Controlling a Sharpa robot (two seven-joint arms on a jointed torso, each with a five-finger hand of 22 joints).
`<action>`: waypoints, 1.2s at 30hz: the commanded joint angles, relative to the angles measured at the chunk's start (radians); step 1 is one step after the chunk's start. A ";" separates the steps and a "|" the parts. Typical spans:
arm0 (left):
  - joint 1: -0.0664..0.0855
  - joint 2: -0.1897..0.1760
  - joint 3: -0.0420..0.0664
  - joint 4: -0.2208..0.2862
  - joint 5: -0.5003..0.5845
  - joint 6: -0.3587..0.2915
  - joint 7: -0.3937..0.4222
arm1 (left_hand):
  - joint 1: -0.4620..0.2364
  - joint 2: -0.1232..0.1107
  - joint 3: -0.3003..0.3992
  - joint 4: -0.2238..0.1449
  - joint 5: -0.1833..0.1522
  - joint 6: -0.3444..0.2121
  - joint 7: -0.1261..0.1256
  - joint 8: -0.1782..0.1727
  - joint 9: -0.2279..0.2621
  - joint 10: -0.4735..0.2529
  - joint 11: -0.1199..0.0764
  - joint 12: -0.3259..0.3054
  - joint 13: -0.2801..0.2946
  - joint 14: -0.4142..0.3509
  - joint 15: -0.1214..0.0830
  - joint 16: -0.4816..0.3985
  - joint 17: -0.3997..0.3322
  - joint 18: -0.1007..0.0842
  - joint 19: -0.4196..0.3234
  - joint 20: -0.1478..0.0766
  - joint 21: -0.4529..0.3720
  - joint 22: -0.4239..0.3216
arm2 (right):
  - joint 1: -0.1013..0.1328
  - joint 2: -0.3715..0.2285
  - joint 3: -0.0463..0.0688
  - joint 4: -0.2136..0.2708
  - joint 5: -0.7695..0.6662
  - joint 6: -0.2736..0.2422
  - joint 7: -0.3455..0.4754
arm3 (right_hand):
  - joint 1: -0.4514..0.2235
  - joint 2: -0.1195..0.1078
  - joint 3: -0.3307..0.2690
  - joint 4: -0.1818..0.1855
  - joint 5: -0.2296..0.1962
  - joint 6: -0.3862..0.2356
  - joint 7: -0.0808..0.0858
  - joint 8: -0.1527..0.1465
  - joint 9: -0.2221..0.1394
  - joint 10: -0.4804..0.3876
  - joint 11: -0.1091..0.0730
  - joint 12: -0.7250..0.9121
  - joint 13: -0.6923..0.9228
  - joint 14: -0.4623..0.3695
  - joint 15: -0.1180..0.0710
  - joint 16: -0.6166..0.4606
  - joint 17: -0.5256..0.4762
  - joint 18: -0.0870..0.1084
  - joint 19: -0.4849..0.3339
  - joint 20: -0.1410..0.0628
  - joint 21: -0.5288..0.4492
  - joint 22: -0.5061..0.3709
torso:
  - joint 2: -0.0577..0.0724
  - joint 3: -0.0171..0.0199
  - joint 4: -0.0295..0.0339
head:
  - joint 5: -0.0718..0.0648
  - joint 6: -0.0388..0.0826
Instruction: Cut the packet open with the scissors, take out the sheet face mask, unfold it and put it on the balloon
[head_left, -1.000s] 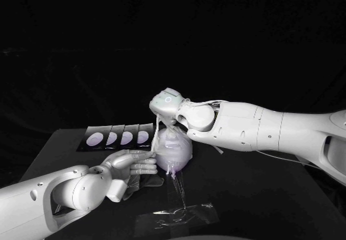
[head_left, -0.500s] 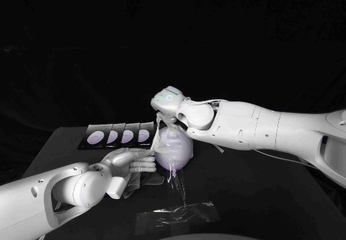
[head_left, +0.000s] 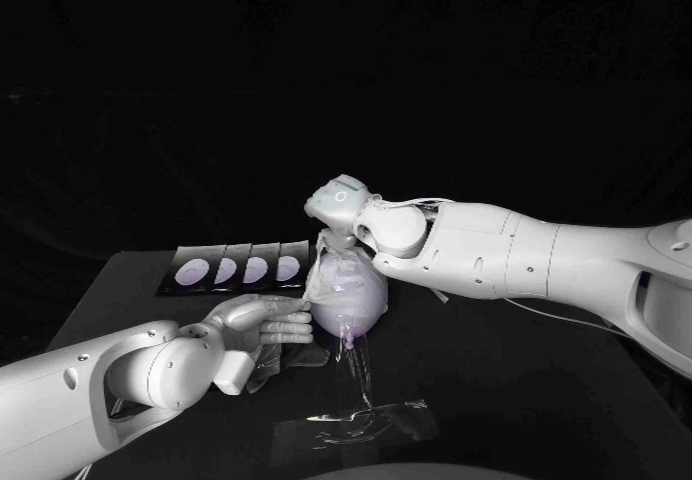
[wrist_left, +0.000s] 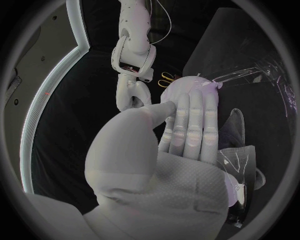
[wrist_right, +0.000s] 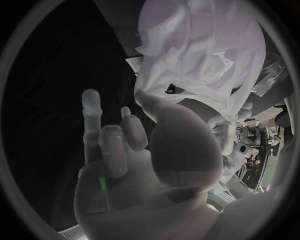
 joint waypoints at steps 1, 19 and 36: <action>0.002 0.001 0.001 0.000 -0.007 0.014 -0.008 | -0.004 0.006 0.008 -0.004 0.003 0.008 -0.001 0.001 0.127 0.006 0.002 -0.004 0.001 0.002 -0.006 0.003 0.001 0.013 -0.006 0.001 0.006 0.002 | -0.002 0.004 0.000 -0.010 0.006 0.044 0.006 | -0.002 -0.008 0.001 0.005 0.004 -0.006 -0.001 -0.005 -0.002 -0.005 0.000 -0.005 -0.003 0.030 0.002 -0.003 0.112 0.021 -0.007 -0.001 -0.009 -0.003 | 0.000 0.0000 0.0004 | 0.000 -0.001; 0.003 -0.004 0.000 -0.010 -0.040 0.019 -0.039 | -0.011 0.003 0.018 -0.014 0.003 0.009 0.000 -0.001 0.128 0.006 0.002 -0.004 0.001 0.001 -0.006 0.002 0.001 0.013 -0.014 0.001 0.017 0.011 | -0.018 0.020 0.000 -0.058 0.021 0.008 0.010 | -0.043 -0.022 -0.065 0.062 0.004 0.010 -0.003 -0.005 0.000 -0.009 -0.001 -0.003 -0.005 0.025 0.001 -0.005 0.108 0.024 -0.011 0.006 -0.041 -0.012 | 0.001 -0.0015 0.0021 | 0.002 -0.006; 0.003 -0.035 0.000 -0.020 -0.137 0.062 -0.131 | -0.081 -0.042 -0.032 0.006 0.002 -0.073 0.020 -0.030 0.129 -0.039 0.014 -0.004 0.000 0.061 -0.012 0.067 0.035 0.021 -0.006 0.009 0.030 0.017 | -0.021 -0.050 0.002 -0.009 0.033 -0.164 -0.041 | -0.014 -0.001 -0.084 0.090 0.004 0.063 0.005 0.014 0.007 0.022 0.009 0.036 0.017 0.044 0.009 0.011 0.136 0.016 0.040 0.004 0.009 0.022 | -0.001 0.0002 -0.0012 | 0.013 -0.012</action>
